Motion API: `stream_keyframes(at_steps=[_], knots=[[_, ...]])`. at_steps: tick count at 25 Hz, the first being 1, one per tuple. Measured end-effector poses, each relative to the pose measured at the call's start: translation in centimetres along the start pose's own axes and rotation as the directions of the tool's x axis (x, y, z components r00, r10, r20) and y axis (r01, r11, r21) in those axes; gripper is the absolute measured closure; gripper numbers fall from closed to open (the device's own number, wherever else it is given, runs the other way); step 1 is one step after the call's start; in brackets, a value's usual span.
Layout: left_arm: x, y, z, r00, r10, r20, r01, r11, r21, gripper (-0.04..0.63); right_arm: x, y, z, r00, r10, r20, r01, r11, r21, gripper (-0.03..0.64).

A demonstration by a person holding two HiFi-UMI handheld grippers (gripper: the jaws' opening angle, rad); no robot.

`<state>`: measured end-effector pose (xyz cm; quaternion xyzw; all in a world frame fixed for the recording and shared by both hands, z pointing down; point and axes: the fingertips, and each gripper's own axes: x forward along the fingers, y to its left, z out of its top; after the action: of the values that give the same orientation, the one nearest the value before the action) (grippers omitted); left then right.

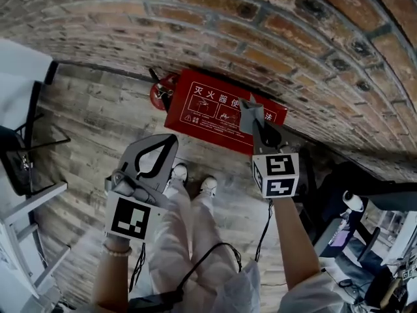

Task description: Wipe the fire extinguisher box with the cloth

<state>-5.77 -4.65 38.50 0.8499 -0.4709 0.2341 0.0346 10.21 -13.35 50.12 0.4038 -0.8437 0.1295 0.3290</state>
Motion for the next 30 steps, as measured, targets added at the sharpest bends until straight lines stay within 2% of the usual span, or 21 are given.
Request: stream_keyframes(at_steps=[7, 17, 22, 30], knots=[[-1.7, 1.6, -1.3, 0.999, 0.037, -0.01, -0.038, 0.999, -0.022, 0.598, 2.2, 7.3, 2.2, 0.991, 0.136, 0.017, -0.135, 0.99, -0.04, 0.598], [-4.1, 3.9, -3.5, 0.996, 0.084, -0.026, -0.085, 0.995, -0.048, 0.598, 5.5, 17.2, 4.2, 0.956, 0.294, 0.014, -0.292, 0.953, -0.082, 0.598], [-5.0, 4.8, -4.3, 0.995, 0.096, -0.035, -0.098, 0.994, -0.057, 0.598, 7.4, 19.7, 3.6, 0.948, 0.318, -0.018, -0.318, 0.943, -0.094, 0.598], [-5.9, 5.5, -5.7, 0.993, 0.109, -0.052, -0.113, 0.991, -0.074, 0.598, 10.3, 20.3, 0.4, 0.951, 0.284, -0.123, -0.299, 0.946, -0.126, 0.598]])
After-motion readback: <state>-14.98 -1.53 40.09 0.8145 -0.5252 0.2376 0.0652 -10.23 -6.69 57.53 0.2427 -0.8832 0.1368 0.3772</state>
